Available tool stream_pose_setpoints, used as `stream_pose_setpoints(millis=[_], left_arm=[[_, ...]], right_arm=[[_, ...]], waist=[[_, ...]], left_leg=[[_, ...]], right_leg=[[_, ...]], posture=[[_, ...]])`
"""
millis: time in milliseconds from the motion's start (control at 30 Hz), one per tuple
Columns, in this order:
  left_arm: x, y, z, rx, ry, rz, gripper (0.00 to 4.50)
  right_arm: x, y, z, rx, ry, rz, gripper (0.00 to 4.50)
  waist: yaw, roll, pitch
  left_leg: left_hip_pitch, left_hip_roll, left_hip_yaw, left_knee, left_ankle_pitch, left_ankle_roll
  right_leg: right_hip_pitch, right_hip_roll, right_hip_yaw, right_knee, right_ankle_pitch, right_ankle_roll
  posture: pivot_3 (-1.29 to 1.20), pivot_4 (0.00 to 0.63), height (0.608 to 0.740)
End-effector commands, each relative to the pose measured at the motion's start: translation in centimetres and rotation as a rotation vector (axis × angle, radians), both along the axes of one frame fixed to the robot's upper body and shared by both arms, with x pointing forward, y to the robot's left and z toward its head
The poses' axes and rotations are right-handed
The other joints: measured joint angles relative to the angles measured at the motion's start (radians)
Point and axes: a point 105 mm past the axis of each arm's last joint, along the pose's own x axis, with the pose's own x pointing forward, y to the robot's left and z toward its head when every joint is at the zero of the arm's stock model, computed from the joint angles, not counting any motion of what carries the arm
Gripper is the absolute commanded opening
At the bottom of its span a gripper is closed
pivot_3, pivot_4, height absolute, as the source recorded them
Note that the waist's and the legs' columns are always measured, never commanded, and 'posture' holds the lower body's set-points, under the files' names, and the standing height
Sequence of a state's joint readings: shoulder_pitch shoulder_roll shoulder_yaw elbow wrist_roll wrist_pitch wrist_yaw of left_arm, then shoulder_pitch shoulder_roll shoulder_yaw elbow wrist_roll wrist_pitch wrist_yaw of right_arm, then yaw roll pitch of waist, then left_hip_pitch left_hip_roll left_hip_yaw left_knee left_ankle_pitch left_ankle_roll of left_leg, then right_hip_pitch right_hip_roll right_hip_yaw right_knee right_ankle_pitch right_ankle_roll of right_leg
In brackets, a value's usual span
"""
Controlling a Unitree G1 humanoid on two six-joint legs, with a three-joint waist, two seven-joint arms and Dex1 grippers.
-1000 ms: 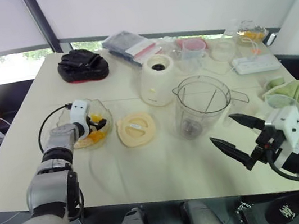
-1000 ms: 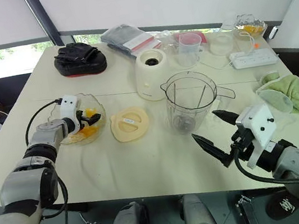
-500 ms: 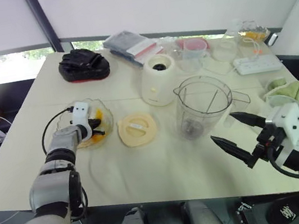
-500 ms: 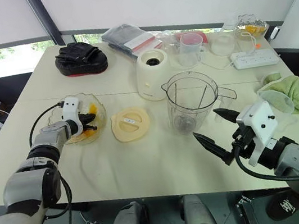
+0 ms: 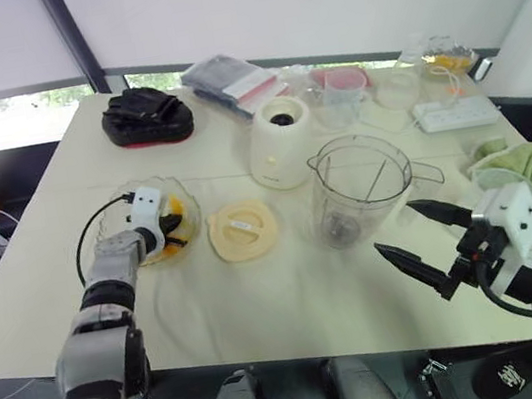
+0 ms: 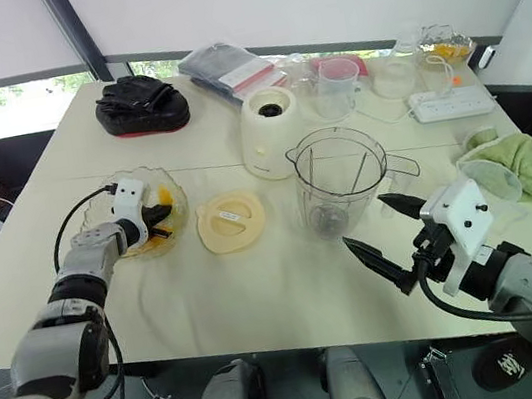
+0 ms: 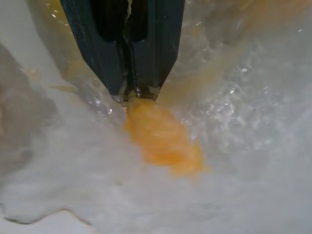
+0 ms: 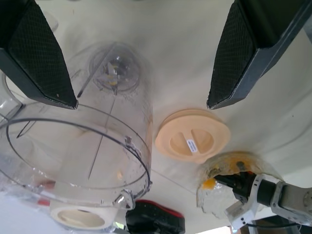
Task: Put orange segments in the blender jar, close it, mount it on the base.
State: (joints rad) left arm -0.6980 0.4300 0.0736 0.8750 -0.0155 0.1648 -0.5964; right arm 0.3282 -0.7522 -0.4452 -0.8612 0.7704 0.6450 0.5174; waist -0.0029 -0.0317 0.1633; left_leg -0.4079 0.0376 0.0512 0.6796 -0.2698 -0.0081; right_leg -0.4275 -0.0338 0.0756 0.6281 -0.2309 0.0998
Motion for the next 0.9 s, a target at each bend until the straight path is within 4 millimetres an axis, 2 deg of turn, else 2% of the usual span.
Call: stream_pose_setpoints(millis=[33, 167, 400, 500, 633, 900], left_arm=[[-0.7, 0.0, 0.6, -0.022, -0.031, 0.037, 0.05], [-1.6, 0.1, 1.2, -0.026, -0.062, 0.081, 0.05], [-2.7, -1.2, 2.4, -0.065, -0.085, 0.06, 0.05], [-2.5, -1.7, 2.6, -0.072, -0.077, 0.039, 0.87], [-2.0, -2.0, 3.5, -0.062, -0.068, 0.005, 2.73], [-1.2, -0.4, 4.3, -0.054, 0.005, 0.025, 2.73]], right_arm=[[0.1, -0.1, 0.9, -0.013, -0.024, 0.025, 4.5], [0.5, -0.2, 1.1, -0.021, -0.019, 0.049, 4.5], [1.2, 0.0, 1.2, -0.025, -0.013, 0.087, 4.5], [1.4, 0.2, 1.2, -0.021, -0.017, 0.095, 4.5], [1.6, 0.3, 1.1, -0.018, -0.021, 0.098, 4.5], [1.6, 0.4, 0.9, -0.011, -0.03, 0.086, 4.5]], waist=[[-0.008, 0.0, 0.0], [-0.012, 0.0, 0.0], [-0.008, 0.0, 0.0], [-0.009, 0.0, 0.0], [-0.01, -0.001, 0.001], [-0.012, -0.001, 0.001]], left_leg=[[0.0, 0.0, 0.0, 0.0, 0.0, 0.0], [0.0, 0.0, 0.0, -0.001, 0.0, 0.0], [-0.001, -0.001, 0.0, -0.001, 0.0, 0.0], [-0.001, -0.003, 0.0, -0.001, 0.0, 0.001], [-0.002, -0.004, 0.0, -0.001, -0.001, 0.001], [-0.002, -0.004, 0.0, -0.002, -0.001, 0.001]], right_leg=[[0.0, 0.0, 0.0, 0.0, 0.0, 0.0], [0.0, -0.004, 0.0, -0.001, 0.0, 0.0], [-0.001, -0.004, 0.0, -0.001, 0.0, 0.0], [-0.001, -0.006, -0.001, -0.002, 0.0, 0.0], [-0.001, -0.007, -0.001, -0.004, 0.0, 0.0], [-0.001, -0.006, -0.002, -0.005, 0.0, 0.0]], posture=[[0.0, 0.15, 0.74], [0.0, 0.15, 0.74], [0.0, 0.15, 0.74], [0.0, 0.15, 0.74], [0.0, 0.15, 0.74], [0.0, 0.15, 0.74]])
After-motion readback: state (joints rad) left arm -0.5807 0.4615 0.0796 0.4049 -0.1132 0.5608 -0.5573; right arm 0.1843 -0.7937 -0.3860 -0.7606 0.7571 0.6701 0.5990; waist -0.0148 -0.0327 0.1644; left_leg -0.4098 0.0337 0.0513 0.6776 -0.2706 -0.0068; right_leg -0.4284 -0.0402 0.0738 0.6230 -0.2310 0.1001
